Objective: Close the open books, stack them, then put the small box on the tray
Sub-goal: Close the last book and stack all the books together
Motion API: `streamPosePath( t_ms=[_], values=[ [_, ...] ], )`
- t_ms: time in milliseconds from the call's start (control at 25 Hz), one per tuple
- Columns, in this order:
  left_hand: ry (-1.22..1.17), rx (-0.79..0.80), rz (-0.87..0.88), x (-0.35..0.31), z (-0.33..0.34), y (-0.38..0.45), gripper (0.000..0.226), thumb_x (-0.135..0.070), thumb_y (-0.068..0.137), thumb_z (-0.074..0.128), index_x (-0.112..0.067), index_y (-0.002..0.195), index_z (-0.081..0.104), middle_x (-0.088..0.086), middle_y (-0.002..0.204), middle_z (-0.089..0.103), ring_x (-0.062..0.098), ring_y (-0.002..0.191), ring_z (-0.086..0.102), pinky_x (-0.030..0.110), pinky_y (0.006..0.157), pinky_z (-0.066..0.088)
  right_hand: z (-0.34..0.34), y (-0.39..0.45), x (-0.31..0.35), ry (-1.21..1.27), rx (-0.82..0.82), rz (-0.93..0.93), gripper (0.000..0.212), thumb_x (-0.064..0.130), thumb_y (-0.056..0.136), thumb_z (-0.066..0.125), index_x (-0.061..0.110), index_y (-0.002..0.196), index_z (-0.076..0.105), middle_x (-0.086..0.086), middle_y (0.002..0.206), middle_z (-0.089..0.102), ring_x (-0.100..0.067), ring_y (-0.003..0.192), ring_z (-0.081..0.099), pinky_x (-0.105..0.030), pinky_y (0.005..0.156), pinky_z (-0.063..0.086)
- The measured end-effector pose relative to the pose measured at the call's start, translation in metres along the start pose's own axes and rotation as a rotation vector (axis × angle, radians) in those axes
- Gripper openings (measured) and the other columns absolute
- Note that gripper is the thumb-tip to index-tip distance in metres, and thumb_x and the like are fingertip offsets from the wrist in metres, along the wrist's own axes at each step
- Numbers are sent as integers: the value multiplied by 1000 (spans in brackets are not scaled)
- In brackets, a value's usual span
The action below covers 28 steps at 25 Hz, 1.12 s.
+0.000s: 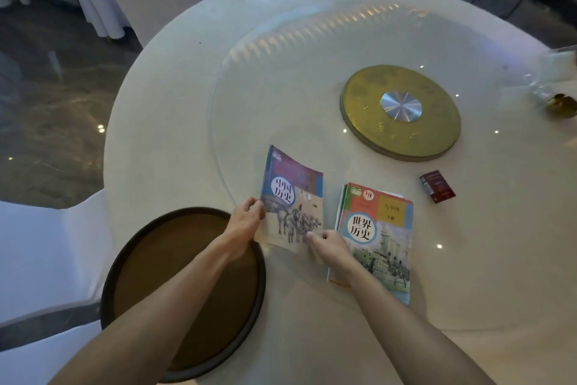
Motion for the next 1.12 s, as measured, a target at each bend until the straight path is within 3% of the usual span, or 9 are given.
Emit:
streamPosePath(
  t_ms=[80, 200, 440, 560, 760, 840, 920, 1000, 1120],
  values=[
    [-63, 30, 28, -17, 13, -10, 19, -8, 98, 41, -12, 81, 49, 6, 77, 64, 16, 59, 64, 30, 52, 51, -9, -5, -1, 215, 49, 30, 36, 41, 99, 60, 11, 83, 68, -10, 83, 70, -24, 76, 64, -32, 70, 50],
    [-92, 132, 76, -40, 37, -22, 16, -10, 96, 40, -11, 86, 51, 8, 80, 62, 20, 66, 60, 33, 59, 48, -25, -22, 6, 666, 119, 98, 25, 25, 101, 63, 1, 103, 69, -18, 99, 75, -30, 87, 71, -37, 69, 59],
    [-8, 241, 153, -72, 93, -33, 18, -13, 98, 37, -16, 88, 51, 5, 76, 69, 19, 64, 65, 33, 56, 52, -103, -45, -13, 1001, 43, -3, 24, 14, 94, 67, 9, 117, 67, -12, 103, 74, -27, 96, 66, -42, 81, 55],
    [55, 226, 144, -57, 121, -31, 15, -16, 99, 39, -16, 93, 53, 7, 82, 72, 23, 71, 67, 35, 61, 54, -139, -46, -37, 903, -76, -22, 10, 11, 98, 62, 12, 105, 69, -14, 104, 76, -28, 94, 68, -47, 90, 53],
    [46, 254, 23, 2, 157, -22, 17, -11, 97, 49, -18, 100, 64, 9, 93, 74, 25, 82, 66, 36, 68, 51, -171, -38, -78, 693, -212, 27, 13, 14, 103, 59, 6, 107, 67, -11, 94, 76, -21, 78, 72, -32, 62, 56],
    [95, 244, -22, 26, 164, -15, 18, -11, 96, 54, -22, 100, 67, 13, 104, 74, 28, 92, 66, 38, 73, 50, -175, -34, -92, 612, -239, 43, 11, 12, 102, 59, 6, 105, 68, -10, 92, 76, -19, 74, 71, -28, 56, 54],
    [139, 233, -42, 43, 170, -12, 15, -11, 96, 57, -20, 103, 67, 15, 110, 74, 27, 95, 67, 35, 72, 51, -176, -25, -105, 492, -275, 40, 8, 10, 99, 62, 9, 96, 70, -13, 97, 78, -21, 77, 72, -31, 62, 58],
    [171, 222, -55, 56, 174, -13, 15, -10, 97, 59, -15, 109, 66, 14, 109, 74, 24, 92, 69, 31, 70, 55, -175, -20, -116, 393, -304, 50, 11, 10, 96, 65, 13, 87, 70, -16, 100, 79, -28, 85, 75, -44, 79, 63],
    [254, 161, -65, 71, 176, -12, 23, -9, 93, 63, -12, 116, 67, 9, 99, 75, 25, 93, 72, 42, 81, 61, -177, -13, -126, 248, -323, 61, 7, 18, 95, 66, 11, 95, 69, -11, 96, 77, -32, 92, 74, -51, 87, 60]
  ],
)
Point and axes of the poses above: each hand's wrist, its own y-axis towards the middle knuckle, its own z-axis out of the palm, x = y × z, the point moved 7 cm from there along y, towards the middle knuckle
